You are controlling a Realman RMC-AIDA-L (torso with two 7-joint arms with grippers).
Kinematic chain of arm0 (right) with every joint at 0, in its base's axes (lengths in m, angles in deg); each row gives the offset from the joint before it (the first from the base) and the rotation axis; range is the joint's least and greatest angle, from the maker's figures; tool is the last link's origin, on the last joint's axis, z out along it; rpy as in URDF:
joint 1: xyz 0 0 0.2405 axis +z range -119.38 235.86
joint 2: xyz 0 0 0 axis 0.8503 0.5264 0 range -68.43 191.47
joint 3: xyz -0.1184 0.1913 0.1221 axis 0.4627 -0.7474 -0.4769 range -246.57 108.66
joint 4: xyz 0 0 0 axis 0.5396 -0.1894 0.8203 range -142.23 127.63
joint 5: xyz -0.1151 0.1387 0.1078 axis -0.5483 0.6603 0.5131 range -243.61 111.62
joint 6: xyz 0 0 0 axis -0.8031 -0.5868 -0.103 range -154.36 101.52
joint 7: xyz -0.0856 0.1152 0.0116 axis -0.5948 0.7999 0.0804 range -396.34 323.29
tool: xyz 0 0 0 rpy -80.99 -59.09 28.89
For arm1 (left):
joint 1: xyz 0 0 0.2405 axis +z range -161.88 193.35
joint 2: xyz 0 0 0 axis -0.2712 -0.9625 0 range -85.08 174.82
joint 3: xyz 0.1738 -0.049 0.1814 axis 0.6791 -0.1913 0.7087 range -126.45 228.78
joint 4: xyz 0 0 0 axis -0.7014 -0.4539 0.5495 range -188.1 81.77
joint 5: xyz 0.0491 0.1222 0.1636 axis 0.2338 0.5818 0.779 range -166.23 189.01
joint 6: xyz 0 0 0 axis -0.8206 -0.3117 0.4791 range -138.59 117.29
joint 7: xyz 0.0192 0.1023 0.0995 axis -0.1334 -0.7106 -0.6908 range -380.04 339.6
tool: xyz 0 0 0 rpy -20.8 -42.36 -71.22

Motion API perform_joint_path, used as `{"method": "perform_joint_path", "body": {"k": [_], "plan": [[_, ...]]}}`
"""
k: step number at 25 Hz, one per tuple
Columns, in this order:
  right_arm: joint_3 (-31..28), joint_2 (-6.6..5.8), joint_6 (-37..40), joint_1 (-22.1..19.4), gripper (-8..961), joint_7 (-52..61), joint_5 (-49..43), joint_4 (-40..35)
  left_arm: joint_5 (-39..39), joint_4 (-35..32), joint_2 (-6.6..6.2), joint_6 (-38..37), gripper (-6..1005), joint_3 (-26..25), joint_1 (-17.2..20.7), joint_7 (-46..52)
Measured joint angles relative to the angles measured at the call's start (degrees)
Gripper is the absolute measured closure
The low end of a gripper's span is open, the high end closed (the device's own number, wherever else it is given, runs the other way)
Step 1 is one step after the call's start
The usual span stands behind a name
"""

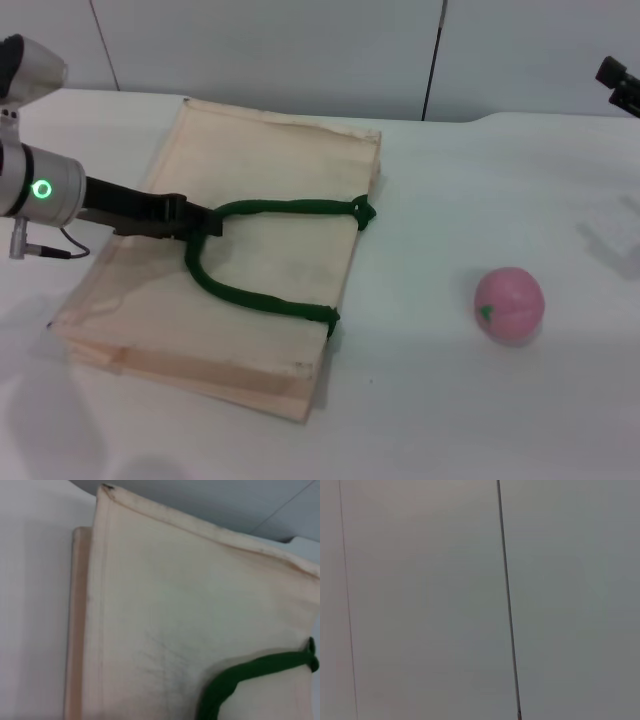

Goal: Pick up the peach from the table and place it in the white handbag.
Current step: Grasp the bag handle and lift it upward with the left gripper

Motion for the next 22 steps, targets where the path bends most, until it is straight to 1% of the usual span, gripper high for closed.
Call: {"method": "perform_joint_path", "body": {"k": [7, 15, 22], "plan": [[0.0, 0.0, 0.0, 0.2, 73, 0.1, 0.0, 0.0, 0.8, -2.1, -0.02, 2.0, 474, 0.0, -0.2, 0.1], [0.0, 0.03, 0.1, 0.6, 73, 0.1, 0.0, 0.3, 4.2, -5.0, -0.09, 5.6, 473, 0.0, -1.0, 0.7], [0.0, 0.09, 0.2, 0.6, 73, 0.1, 0.0, 0.4, 4.6, -5.3, -0.12, 7.0, 473, 0.0, -1.1, 1.1]]}}
